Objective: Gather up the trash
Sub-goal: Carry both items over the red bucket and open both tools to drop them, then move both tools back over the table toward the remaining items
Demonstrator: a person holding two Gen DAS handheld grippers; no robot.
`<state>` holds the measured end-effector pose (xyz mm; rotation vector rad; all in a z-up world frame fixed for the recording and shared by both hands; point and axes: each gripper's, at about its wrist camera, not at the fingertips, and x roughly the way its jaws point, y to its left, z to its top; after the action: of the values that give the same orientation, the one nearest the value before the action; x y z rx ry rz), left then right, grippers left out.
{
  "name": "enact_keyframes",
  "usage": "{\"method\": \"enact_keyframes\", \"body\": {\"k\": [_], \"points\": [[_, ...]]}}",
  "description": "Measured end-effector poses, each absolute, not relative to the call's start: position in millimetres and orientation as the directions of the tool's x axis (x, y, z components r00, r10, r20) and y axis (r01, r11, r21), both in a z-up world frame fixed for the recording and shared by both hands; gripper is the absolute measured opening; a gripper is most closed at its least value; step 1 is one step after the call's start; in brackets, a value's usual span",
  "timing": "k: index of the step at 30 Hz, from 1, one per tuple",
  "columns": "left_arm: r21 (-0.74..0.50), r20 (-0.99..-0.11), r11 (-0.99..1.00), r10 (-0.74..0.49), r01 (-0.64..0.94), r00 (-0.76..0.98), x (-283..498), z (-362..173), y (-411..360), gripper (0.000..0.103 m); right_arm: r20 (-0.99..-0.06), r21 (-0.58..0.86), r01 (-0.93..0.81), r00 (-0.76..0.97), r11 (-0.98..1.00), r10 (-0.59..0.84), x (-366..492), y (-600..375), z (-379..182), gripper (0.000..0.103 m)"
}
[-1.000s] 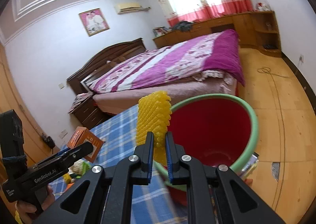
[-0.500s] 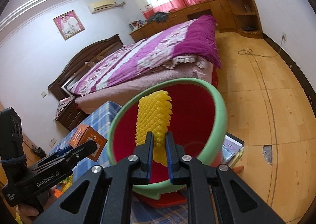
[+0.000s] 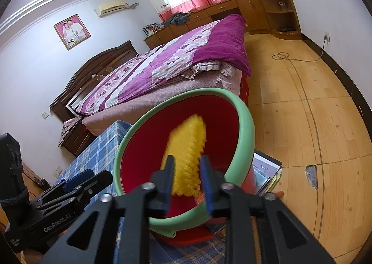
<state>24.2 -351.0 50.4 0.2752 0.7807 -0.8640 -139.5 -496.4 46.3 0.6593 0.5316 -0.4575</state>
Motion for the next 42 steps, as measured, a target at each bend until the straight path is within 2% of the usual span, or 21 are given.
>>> {"method": "enact_keyframes", "body": {"k": [1,16,21,28,42], "points": [[-0.087,-0.714,0.641,-0.574,0.763,0.401,24,51,-349,0.061,-0.591,0.453,0.551,0.774,0.701,-0.226,-140,-496,46,0.036],[-0.114,-0.726,0.706,-0.539,0.699,0.426,25,53,-307,0.061,-0.581,0.462,0.535,0.785,0.707,-0.214,-141,-482,51,0.042],[-0.106,-0.726,0.727,-0.523,0.679,0.447,23,57,-288,0.061,-0.572,0.462,0.53,0.791,0.711,-0.217,-143,-475,54,0.048],[-0.1,-0.723,0.772,-0.49,0.628,0.488,24,64,-261,0.061,-0.566,0.45,0.518,0.796,0.727,-0.217,-142,-462,61,0.062],[-0.106,-0.695,0.836,-0.45,0.539,0.561,25,76,-202,0.061,-0.562,0.443,0.458,0.812,0.771,-0.159,-134,-425,72,0.068]]}}
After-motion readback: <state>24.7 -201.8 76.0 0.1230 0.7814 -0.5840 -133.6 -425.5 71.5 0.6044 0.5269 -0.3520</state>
